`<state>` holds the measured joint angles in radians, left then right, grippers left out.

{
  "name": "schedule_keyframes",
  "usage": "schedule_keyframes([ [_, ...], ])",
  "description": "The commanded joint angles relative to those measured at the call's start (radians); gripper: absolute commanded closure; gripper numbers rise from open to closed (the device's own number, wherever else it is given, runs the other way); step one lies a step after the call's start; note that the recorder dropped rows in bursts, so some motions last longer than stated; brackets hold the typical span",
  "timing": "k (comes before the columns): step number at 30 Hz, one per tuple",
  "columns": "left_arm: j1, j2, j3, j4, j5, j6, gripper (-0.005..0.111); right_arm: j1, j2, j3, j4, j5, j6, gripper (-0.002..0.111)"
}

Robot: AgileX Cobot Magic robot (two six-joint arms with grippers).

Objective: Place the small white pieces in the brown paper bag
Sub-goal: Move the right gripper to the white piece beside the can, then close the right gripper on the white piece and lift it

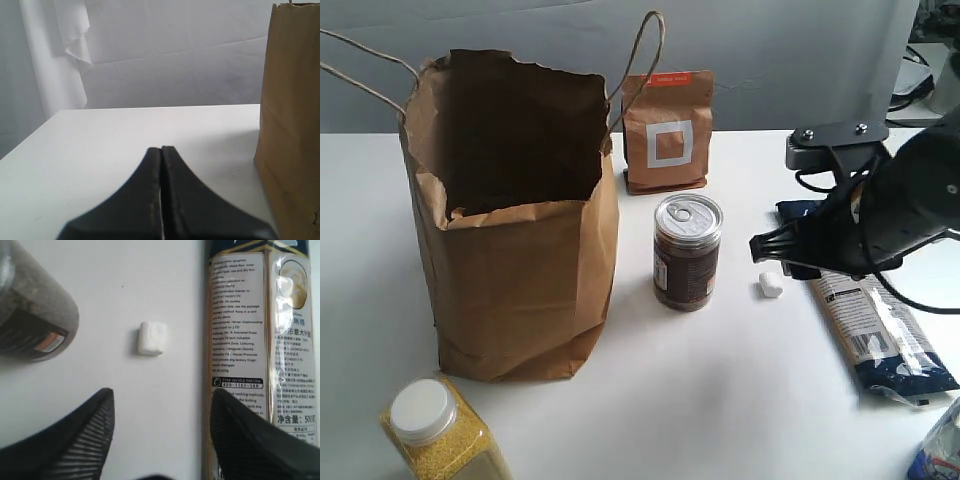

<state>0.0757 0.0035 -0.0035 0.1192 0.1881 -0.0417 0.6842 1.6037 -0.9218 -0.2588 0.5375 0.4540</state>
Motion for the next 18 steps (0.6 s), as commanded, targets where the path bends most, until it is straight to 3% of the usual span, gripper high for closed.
schedule_keyframes([
  [1,-0.008,-0.003,0.004,0.004,-0.005,-0.004,0.107,-0.036,0.151,-0.110,0.020,0.013,-0.070,0.054],
  [7,-0.008,-0.003,0.004,0.004,-0.005,-0.004,0.107,-0.036,0.324,-0.290,0.132,0.052,-0.153,0.054],
  [18,-0.008,-0.003,0.004,0.004,-0.005,-0.004,0.107,-0.036,0.486,-0.314,0.166,0.077,-0.140,0.058],
])
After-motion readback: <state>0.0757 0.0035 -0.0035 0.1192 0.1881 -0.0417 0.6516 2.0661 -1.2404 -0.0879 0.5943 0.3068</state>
